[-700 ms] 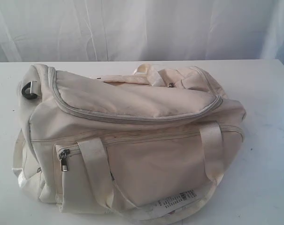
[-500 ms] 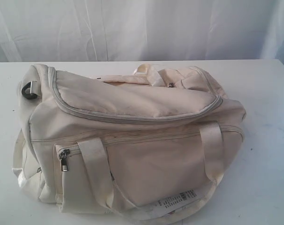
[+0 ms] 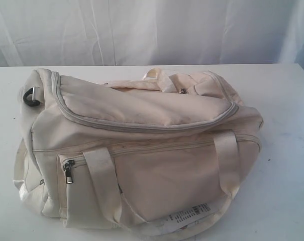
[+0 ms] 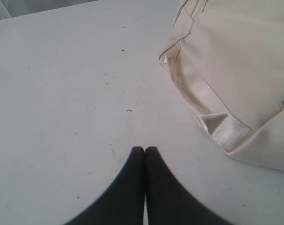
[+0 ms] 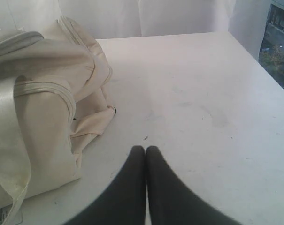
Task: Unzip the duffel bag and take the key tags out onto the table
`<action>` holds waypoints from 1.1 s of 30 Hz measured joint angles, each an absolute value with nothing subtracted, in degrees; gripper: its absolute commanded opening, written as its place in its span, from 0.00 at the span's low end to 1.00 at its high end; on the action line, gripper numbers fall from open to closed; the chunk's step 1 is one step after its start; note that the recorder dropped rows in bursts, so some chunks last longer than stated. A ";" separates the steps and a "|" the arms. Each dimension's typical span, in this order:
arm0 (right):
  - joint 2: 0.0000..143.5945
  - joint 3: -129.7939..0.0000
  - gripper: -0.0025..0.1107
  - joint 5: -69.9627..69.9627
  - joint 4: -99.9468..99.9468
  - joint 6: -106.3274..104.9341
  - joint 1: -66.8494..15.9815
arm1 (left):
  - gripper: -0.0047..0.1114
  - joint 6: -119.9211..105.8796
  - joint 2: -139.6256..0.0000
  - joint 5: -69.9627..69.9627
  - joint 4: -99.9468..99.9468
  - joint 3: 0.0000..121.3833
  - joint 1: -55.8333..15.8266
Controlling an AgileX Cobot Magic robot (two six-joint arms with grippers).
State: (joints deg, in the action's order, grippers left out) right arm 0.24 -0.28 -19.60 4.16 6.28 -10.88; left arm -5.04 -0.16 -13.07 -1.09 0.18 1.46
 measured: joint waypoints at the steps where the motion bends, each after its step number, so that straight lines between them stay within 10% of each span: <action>1: 0.24 -0.28 0.02 -19.60 4.16 6.28 -10.88 | 0.04 -5.04 -0.16 -13.07 -0.68 0.18 1.46; 25: 0.24 -0.28 0.02 -19.60 4.16 6.28 -10.88 | 0.04 25.66 -0.16 13.51 -14.99 0.18 1.46; 33: 0.24 -0.28 0.02 -19.60 4.16 6.28 -10.88 | 0.04 45.61 -4.06 21.58 32.00 14.02 1.25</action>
State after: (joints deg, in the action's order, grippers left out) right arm 0.24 -0.28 -19.60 4.16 6.28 -10.88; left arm 45.61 -4.06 21.58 32.00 14.02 1.25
